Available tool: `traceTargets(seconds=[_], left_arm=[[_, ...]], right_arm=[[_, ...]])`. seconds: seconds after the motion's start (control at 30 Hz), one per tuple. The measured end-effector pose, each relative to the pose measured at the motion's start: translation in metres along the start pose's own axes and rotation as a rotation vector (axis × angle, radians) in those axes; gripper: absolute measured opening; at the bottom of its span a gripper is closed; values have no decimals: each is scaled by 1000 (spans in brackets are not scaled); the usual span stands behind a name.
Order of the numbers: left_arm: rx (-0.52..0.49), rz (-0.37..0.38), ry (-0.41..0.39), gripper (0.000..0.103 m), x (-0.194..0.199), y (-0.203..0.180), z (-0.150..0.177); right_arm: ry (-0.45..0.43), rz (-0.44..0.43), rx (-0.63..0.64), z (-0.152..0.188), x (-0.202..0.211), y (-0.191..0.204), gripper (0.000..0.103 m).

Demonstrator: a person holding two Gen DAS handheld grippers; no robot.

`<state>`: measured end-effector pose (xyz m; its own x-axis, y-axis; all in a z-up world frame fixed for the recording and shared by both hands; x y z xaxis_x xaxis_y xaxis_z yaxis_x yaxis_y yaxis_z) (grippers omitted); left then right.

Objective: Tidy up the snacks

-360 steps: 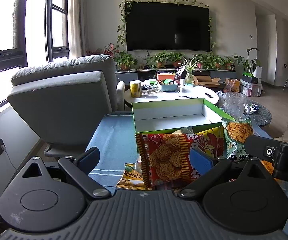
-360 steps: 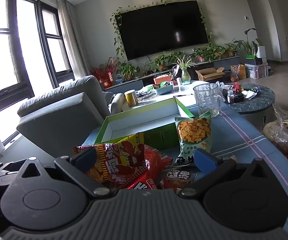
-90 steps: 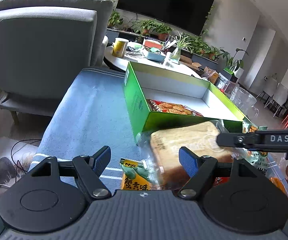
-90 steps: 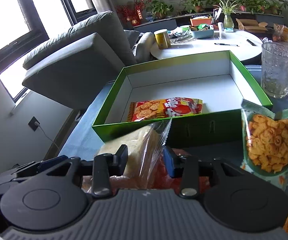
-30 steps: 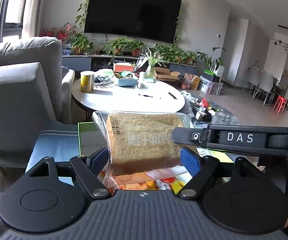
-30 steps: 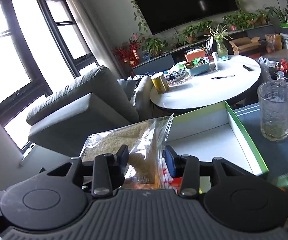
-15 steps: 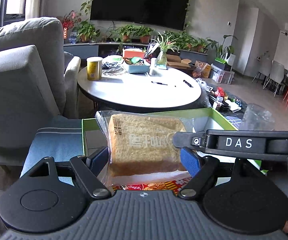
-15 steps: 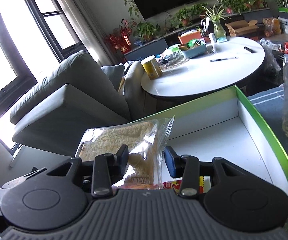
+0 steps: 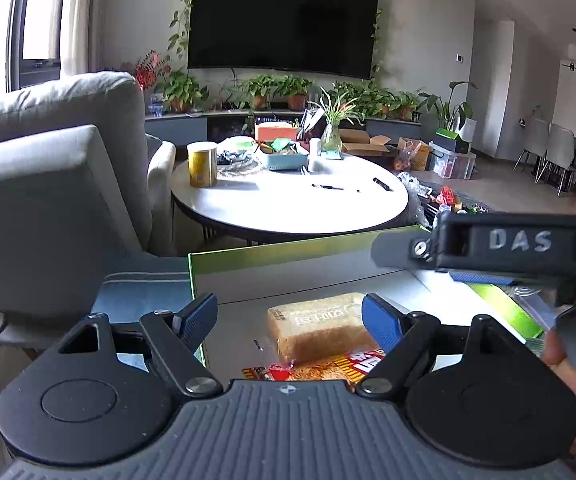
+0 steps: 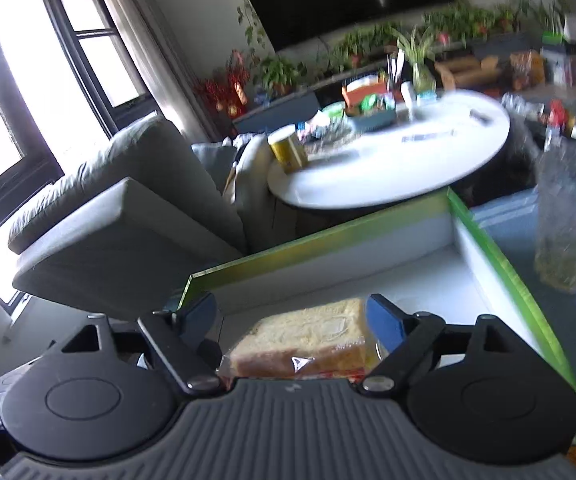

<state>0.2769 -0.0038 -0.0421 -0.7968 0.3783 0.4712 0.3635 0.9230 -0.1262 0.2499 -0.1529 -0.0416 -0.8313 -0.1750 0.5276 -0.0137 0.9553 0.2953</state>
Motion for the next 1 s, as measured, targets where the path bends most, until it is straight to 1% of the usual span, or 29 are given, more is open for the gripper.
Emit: traceTargets(seconds=[0.13,0.27,0.43,0.63,0.73,1.0], left_arm=[[21,4,-6,78,18,-5,1],[21,-8,-9,78,37,-11,5],[30,-8,-9,78,62,-18,13],[47,-1,-26,79,92,-27,26],[43,6,-21,79,105,-37,37],[60,31,-17,81,126,-53,57]], right_arm=[[-21,-56,30,-3,24,4,65],[-52,-83,40,0,48,7,65],[-67,-115,44,0,73,6,65],[-80,-123,72,11,101,5,65],[-80,-123,75,20,113,2,65],[-43,-125,16,45,129,-13,65]])
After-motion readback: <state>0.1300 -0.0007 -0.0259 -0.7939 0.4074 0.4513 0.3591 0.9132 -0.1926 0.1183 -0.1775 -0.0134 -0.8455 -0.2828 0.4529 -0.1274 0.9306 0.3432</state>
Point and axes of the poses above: each gripper's, at about its wrist camera, not at the fingertips, and x roughly against the way its jaws point, y to its left, z to its underside, the point moved 5 cm from there along -x, roughly the way its jaws point, and after that the axes turned 7 degrees about z, right-handed, at the moved point
